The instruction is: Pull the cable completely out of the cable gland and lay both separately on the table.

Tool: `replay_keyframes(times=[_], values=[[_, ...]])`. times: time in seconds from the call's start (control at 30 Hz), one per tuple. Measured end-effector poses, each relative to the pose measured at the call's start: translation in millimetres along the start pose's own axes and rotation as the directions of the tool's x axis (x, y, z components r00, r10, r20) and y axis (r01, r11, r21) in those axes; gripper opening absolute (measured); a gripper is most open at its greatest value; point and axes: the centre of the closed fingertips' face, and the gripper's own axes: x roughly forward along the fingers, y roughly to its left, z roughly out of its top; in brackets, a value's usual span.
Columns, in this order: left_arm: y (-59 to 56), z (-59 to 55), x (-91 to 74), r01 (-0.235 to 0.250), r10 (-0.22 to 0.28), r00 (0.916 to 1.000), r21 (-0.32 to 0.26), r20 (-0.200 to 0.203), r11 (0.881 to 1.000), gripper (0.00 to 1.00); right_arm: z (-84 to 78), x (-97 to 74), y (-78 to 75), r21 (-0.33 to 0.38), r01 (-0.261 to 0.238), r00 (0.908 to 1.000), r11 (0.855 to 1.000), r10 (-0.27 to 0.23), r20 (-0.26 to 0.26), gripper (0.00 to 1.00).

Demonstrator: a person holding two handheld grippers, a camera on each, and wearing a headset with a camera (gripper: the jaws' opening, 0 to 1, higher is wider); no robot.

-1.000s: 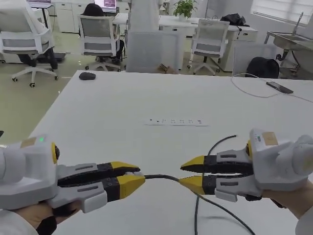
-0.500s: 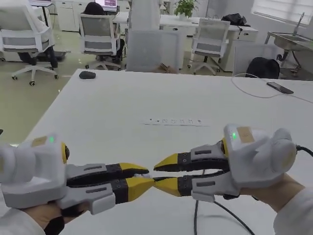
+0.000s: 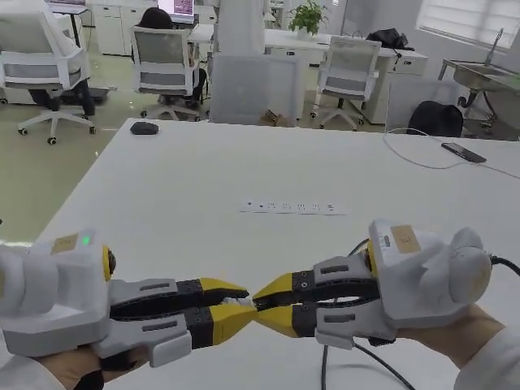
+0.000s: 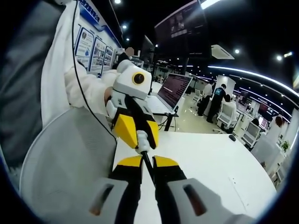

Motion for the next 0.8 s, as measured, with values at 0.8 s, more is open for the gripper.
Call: replay_keyframes(times=[0.8], values=[[8.5,-14.3,-7.8,-0.036,0.045,0.9951,0.101,-0.088,0.994,0.16,-18.4,-7.2,-6.8,0.012,0.018,0.9986,1.0,-0.018,-0.049,0.06]])
